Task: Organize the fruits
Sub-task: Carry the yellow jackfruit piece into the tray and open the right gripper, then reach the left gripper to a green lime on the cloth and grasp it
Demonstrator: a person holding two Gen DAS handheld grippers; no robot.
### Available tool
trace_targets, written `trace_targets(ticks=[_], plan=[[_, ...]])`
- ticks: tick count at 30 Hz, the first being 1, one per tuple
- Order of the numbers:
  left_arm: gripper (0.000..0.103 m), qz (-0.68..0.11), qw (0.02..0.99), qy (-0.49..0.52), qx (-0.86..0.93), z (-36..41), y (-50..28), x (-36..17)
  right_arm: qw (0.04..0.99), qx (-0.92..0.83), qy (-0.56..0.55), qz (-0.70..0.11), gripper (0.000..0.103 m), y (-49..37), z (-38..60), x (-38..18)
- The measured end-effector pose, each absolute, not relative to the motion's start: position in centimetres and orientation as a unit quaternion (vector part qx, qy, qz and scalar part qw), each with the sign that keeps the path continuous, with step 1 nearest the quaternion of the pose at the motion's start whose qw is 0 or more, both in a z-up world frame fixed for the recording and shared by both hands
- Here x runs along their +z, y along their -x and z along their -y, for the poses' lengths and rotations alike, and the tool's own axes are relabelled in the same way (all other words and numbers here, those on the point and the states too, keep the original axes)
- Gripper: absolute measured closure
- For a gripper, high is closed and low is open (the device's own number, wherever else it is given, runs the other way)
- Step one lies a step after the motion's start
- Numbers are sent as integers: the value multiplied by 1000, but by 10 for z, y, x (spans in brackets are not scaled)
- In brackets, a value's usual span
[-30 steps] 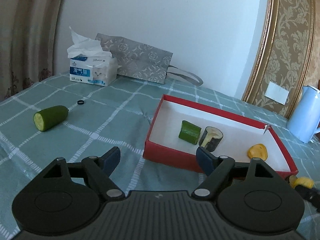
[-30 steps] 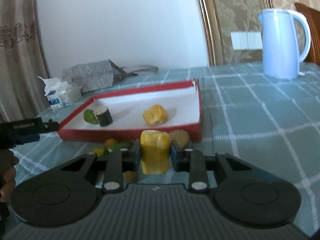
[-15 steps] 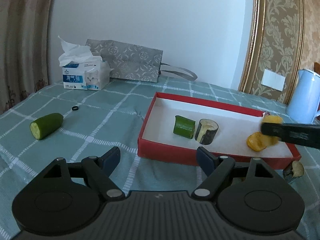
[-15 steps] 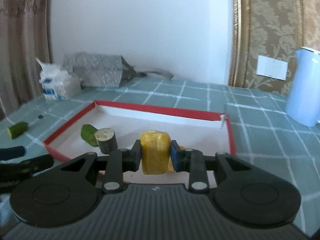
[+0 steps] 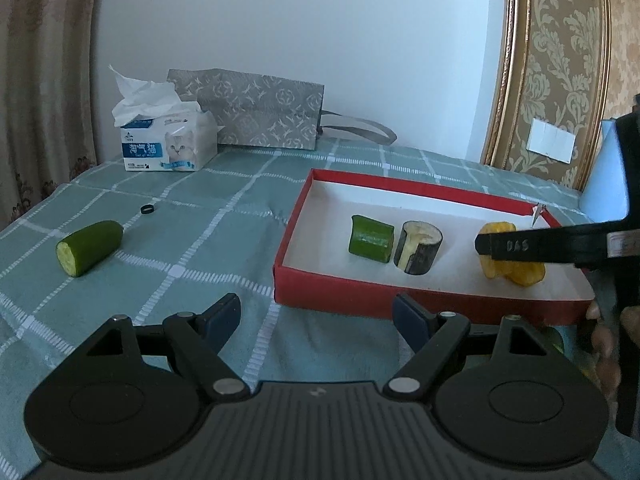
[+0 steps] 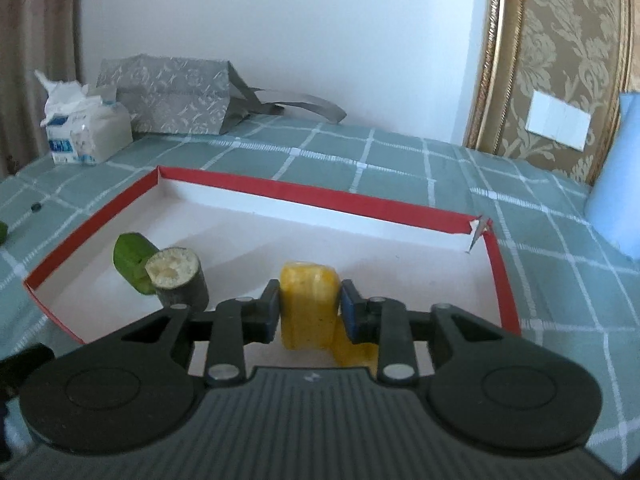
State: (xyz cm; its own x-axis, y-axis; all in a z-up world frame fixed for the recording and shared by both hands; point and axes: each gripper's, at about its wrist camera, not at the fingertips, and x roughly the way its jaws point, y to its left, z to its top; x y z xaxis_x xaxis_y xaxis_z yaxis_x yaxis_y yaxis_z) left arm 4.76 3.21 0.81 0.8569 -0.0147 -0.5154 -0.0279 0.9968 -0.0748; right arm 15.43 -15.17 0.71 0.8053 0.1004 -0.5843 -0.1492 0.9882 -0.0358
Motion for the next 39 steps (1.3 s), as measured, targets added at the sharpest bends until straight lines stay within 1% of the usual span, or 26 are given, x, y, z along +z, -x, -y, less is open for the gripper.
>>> trace_targets(ticks=[1, 2, 3, 4, 5, 9, 11, 14, 17, 23, 27, 33, 39], plan=[[20, -268, 962, 40, 4, -32, -48, 8, 951, 65, 37, -301, 58, -151, 153, 10], [20, -269, 962, 39, 4, -32, -48, 7, 953, 59, 37, -296, 46, -147, 155, 12], [20, -270, 962, 38, 5, -32, -48, 7, 955, 53, 37, -290, 38, -143, 158, 14], [20, -270, 962, 38, 5, -32, -48, 7, 958, 47, 35, -282, 27, -135, 162, 17], [20, -271, 962, 37, 5, -32, -49, 7, 961, 42, 29, -270, 22, -126, 167, 21], [20, -273, 961, 33, 5, -31, -49, 6, 970, 41, -8, -238, 13, -87, 194, 34], [20, -275, 961, 28, 6, -29, -49, 5, 976, 35, -36, -214, 0, -63, 211, 38], [20, -273, 962, 20, 6, -27, -48, 5, 982, 18, -83, -169, 0, -27, 237, 37], [20, -270, 963, 16, 8, -24, -46, 5, 983, -4, -107, -152, 0, -7, 254, 28], [20, -263, 964, 19, 1, -24, -35, 6, 974, -16, -149, -170, 0, 3, 273, 16], [20, -261, 965, 15, -16, -20, -30, 7, 972, -15, -145, -186, 0, 7, 272, 9], [19, -248, 967, -5, -60, 1, -17, 7, 972, -21, -142, -185, 0, 9, 270, 8], [18, -254, 964, -28, -80, 26, -10, 3, 972, -26, -140, -186, 0, 7, 269, 8]])
